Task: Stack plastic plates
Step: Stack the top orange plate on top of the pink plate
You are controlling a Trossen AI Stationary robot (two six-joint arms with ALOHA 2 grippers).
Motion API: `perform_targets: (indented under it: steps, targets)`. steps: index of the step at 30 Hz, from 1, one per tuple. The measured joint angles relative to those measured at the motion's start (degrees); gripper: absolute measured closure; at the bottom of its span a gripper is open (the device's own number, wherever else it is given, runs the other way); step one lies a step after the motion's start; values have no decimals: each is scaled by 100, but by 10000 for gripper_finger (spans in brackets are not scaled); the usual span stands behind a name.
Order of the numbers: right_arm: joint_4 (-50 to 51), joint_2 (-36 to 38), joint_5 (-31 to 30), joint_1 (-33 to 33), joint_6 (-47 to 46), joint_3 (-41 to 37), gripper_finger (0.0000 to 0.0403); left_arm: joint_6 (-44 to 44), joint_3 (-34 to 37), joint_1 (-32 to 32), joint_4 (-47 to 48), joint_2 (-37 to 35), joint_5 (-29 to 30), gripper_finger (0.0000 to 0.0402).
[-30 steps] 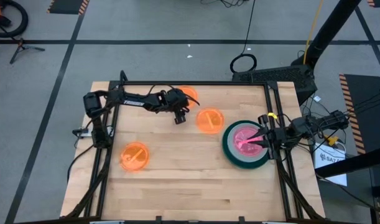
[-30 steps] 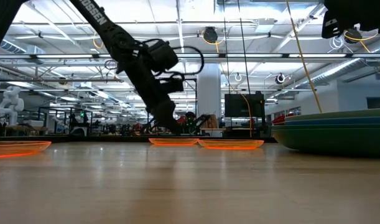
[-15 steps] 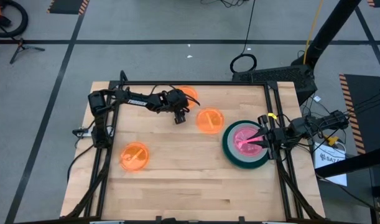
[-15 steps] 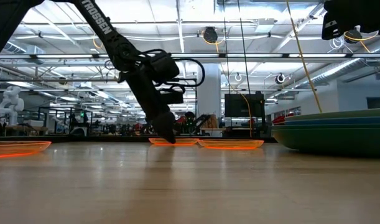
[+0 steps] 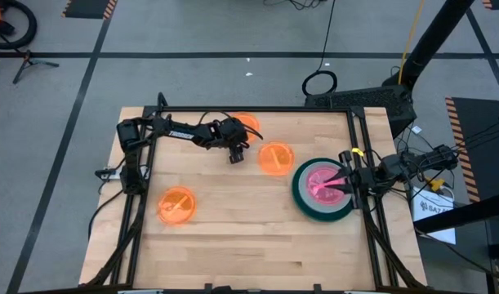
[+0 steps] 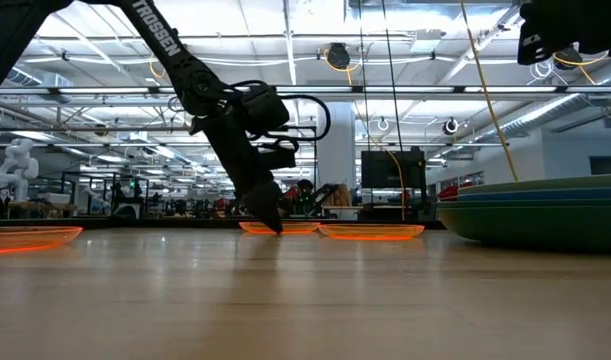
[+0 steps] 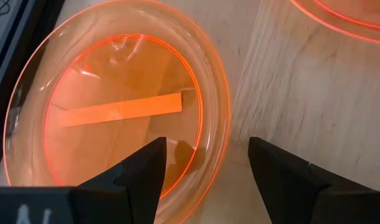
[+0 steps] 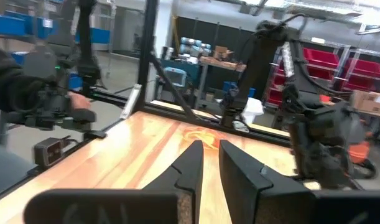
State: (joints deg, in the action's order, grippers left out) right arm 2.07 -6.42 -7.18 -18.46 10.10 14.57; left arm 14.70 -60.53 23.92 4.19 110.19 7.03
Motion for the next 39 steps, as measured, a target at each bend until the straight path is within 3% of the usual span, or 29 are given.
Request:
perform_targets:
  steps: [7, 20, 31, 39]
  targets:
    - [80, 0, -179, 0, -43, 0, 355, -15, 0, -4, -1, 0, 2, 179]
    - [103, 0, -179, 0, -43, 0, 355, -175, 0, -9, 21, 11, 22, 308]
    - [102, 0, -179, 0, -33, 2, 355, -150, 0, -136, 29, 11, 105, 344]
    - [102, 0, -177, 0, -25, 2, 355, -80, 3, -385, 30, -69, 657, 375]
